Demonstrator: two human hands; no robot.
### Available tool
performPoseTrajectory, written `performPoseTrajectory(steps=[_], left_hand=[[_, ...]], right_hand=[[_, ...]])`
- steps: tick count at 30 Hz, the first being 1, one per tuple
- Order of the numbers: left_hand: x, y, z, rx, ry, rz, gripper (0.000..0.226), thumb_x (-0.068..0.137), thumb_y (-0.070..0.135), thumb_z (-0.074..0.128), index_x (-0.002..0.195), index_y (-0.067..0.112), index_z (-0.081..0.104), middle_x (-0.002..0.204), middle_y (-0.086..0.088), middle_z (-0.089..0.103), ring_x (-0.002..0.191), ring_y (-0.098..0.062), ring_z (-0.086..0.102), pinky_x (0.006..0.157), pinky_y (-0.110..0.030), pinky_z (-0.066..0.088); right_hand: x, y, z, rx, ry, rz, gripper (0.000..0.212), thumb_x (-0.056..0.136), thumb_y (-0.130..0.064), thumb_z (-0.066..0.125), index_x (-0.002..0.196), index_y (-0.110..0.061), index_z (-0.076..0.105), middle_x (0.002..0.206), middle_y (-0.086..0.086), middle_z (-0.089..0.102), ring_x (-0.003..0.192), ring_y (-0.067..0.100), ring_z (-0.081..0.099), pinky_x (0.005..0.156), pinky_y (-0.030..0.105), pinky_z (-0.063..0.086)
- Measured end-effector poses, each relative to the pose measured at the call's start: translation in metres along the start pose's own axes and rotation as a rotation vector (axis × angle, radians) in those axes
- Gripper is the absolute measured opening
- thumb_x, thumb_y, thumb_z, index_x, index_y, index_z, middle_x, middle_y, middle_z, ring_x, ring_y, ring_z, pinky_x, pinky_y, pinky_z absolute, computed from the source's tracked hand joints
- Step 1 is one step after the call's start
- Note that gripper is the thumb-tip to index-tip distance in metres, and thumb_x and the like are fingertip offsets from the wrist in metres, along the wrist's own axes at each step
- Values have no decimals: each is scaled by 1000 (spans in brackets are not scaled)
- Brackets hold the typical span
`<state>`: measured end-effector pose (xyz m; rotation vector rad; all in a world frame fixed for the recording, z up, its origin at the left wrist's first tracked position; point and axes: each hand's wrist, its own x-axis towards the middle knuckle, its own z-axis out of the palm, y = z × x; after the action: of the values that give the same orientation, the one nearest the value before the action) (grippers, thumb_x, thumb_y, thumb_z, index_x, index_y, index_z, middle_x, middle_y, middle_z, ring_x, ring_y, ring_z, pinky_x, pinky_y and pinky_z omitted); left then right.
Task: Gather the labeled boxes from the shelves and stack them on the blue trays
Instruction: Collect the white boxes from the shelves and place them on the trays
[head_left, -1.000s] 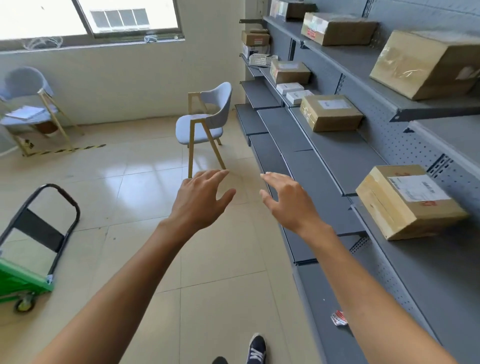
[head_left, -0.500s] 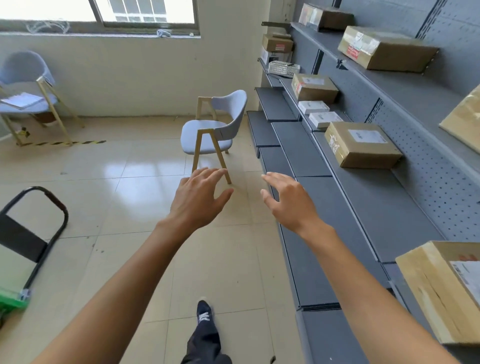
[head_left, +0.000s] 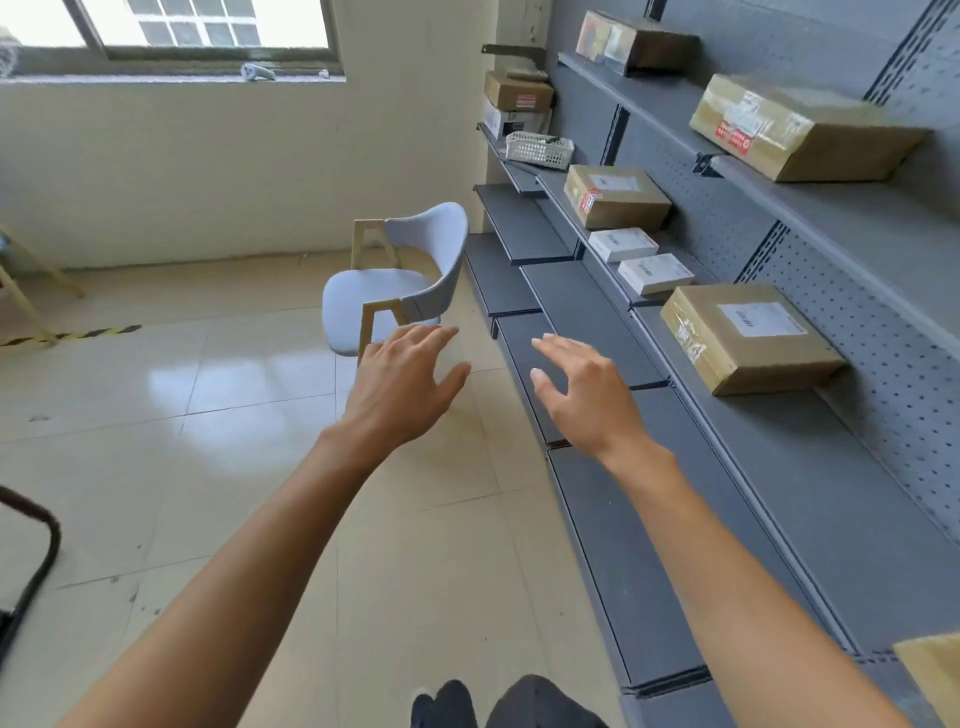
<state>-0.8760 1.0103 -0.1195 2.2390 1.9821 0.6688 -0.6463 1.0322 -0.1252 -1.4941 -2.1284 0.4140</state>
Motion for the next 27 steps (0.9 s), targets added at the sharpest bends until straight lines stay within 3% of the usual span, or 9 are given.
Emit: performPoseTrajectory(steps=[13,23,27], left_hand=[[206,11,77,14,-132,124,53,99,51,52,145,26,50,146,3,55,139,-22,45,108,-48,40],[326,9,127,13,-169,145,53,100,51,52,146,26,49,147,4,54,141,-20,42,108,-44,40],[371,0,147,5,-195,179,54,100,53,50,146,27,48,147,5,54,140,-20,43,108,-45,41]], right_hand=[[154,127,-1,-23,58,173,42,101,-28,53,142,-17,55,149,2,51,142,15,39,117,38,34],[252,196,0,-39,38,231,44,102,-29,53,144,-17,53,150,3,49,142,15,38,115,26,27],[288,215,6,-47,45,261,44,101,-28,54,143,-17,54,150,4,50,142,15,39,117,28,30]])
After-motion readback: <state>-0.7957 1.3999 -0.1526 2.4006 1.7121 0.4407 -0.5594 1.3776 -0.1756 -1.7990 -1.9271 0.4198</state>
